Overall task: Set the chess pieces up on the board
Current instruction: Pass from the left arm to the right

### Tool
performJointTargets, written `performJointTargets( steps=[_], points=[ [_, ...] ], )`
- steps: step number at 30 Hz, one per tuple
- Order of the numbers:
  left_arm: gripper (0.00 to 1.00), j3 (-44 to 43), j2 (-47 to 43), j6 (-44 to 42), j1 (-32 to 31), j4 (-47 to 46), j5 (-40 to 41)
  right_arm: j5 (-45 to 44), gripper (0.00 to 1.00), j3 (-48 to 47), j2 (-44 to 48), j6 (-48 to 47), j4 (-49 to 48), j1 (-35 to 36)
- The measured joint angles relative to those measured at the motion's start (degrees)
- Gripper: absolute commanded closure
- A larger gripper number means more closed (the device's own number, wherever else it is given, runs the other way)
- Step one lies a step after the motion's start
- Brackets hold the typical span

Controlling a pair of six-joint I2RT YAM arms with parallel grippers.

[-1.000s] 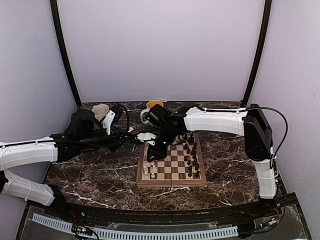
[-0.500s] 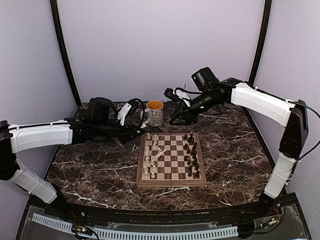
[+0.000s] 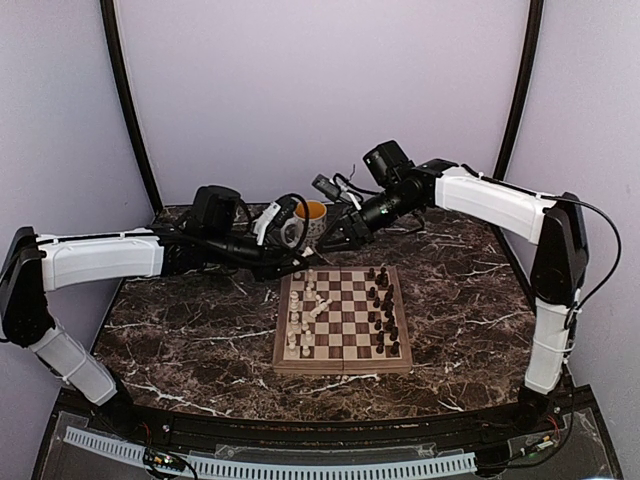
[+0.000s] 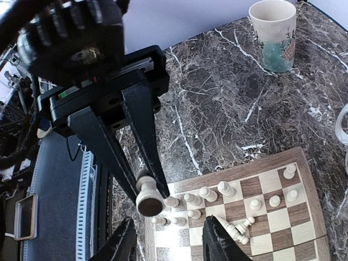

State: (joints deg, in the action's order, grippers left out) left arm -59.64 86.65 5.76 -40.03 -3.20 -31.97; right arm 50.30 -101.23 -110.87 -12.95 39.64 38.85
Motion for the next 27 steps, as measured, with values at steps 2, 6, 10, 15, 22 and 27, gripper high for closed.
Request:
performJointTargets(
  steps=[2,6,10,15,22,27],
  points=[
    [0.94,-0.72,0.24,-0.02,-0.13,-0.13,-0.5,1.4,0.58,-0.98,-1.07,1.33,-0.15,0.11],
    [0.94,-1.42,1.01,-0.02,-0.31,-0.2,-1.01,3.74,0.6,-2.32,-2.78,3.82,-0.5,0.15],
    [0.94,-1.42,1.53,-0.13,-0.39,-0.13,-1.36,5.4,0.66,-2.38,-3.63,5.42,-0.61,0.22],
    [0.94,-1.42,1.64,-0.24,-0.42,-0.15,-1.42,7.54,0.74,-2.75,-4.66,6.95,-0.72,0.61],
    [0.85,-1.42,1.64,-0.28,-0.42,-0.13,-0.96,9.66,0.85,-2.8,-5.6,9.01,-1.14,0.9],
    [0.57,-1.22,1.6,-1.44,-0.55,-0.63,0.87,11.74,0.89,-1.14,-5.57,11.23,-3.93,0.68]
  ],
)
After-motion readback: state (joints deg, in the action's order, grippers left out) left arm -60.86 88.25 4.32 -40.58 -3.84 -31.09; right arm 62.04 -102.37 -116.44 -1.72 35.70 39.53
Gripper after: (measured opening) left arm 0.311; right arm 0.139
